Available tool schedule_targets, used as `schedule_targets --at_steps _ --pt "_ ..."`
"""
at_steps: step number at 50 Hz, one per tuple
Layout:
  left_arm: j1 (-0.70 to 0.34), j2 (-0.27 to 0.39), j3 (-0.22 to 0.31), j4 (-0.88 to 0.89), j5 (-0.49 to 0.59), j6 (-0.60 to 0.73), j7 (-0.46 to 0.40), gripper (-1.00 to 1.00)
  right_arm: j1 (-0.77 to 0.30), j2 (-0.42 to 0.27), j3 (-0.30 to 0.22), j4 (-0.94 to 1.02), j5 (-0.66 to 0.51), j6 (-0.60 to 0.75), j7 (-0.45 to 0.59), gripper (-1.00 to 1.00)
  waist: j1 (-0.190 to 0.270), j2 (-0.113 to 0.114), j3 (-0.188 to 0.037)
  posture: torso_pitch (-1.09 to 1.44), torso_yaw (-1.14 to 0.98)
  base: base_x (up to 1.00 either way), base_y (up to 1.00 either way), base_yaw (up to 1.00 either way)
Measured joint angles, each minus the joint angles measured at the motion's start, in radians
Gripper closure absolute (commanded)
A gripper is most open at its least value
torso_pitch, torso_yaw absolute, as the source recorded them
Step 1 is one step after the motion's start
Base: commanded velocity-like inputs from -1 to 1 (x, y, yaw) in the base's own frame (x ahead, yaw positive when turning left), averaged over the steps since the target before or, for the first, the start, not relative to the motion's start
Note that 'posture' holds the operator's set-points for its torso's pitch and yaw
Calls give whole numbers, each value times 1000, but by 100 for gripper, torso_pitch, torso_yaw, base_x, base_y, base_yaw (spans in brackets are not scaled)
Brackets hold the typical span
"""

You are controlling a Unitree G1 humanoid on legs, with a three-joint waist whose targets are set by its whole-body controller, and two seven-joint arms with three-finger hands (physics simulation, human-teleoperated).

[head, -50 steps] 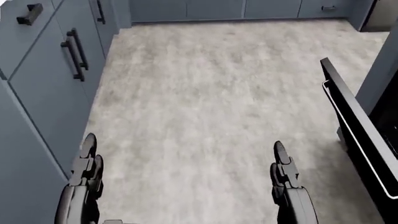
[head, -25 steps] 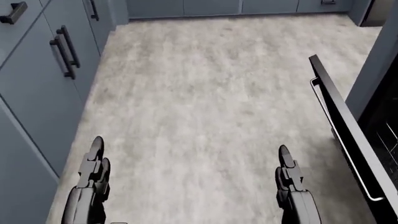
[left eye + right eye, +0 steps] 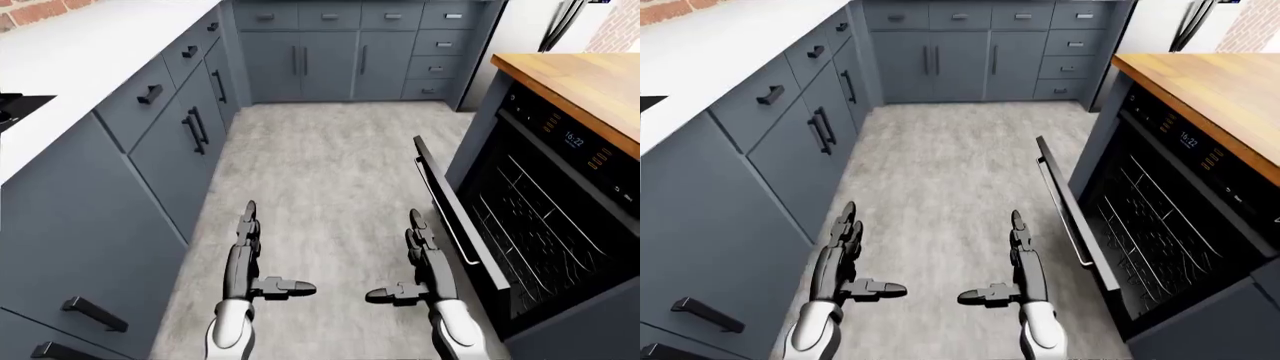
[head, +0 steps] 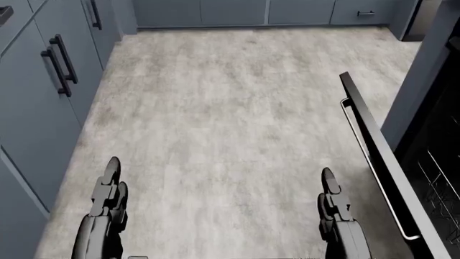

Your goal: Close the dishwasher door

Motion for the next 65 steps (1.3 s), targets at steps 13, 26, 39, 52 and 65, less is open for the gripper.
schedule_targets --at_steps 13,26,39,52,65 --pt "5 10 19 -7 1 -3 3 -100 -4 12 23 0 0 -5 1 -100 21 94 15 0 0 0 -26 0" --pt "-5 -3 -2 5 2 -7 1 -100 -12 -2 7 -19 -2 5 0 -100 4 2 -4 0 0 0 -24 0" --pt "0 11 15 -23 0 0 0 -100 -8 12 21 -23 -2 5 0 -100 21 109 13 0 0 0 -24 0" --pt "-1 1 12 -26 0 4 2 -100 -3 1 19 -46 -2 7 1 -100 11 -1 -8 0 0 0 -24 0" --pt "0 3 6 -29 2 2 -1 -100 -12 4 19 -54 -5 28 -1 -100 12 125 11 0 0 0 -24 0"
